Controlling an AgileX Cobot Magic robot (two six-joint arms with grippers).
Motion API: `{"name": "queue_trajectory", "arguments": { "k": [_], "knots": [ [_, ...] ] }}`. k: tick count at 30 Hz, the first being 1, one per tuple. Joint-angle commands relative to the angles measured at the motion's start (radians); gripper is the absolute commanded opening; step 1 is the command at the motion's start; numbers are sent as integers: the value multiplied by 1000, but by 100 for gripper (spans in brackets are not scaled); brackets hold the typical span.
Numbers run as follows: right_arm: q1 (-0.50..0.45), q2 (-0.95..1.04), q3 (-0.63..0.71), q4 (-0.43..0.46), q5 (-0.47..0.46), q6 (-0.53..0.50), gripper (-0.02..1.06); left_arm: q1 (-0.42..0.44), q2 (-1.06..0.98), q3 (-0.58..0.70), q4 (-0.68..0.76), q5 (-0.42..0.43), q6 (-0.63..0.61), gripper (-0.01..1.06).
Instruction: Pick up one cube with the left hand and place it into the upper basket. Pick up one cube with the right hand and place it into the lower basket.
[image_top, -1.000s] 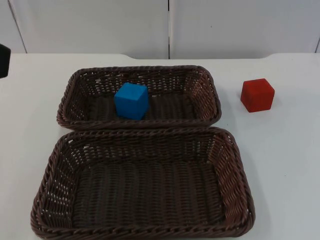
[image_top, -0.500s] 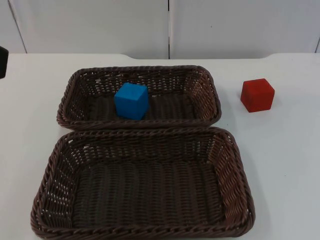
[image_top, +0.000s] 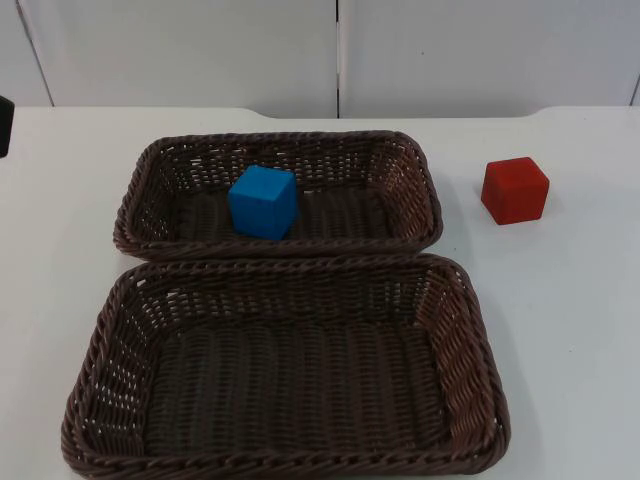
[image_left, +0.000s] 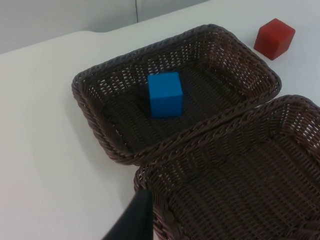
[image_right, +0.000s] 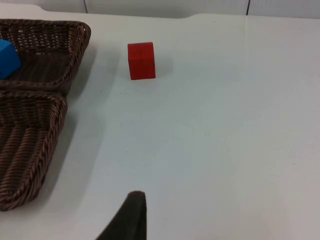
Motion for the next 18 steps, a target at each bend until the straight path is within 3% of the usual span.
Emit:
{"name": "queue_trajectory", "arguments": {
  "k": [1, 10, 18],
  "knots": [
    [5, -4, 5, 2, -10, -2, 105, 3, -6, 6, 5, -6, -4, 105],
    [5, 10, -22, 6, -55, 6, 105, 3, -6, 6, 5, -6, -4, 105],
    [5, 278, -108, 20, -209, 32, 105, 3, -6, 6, 5, -6, -4, 105]
  ]
}}
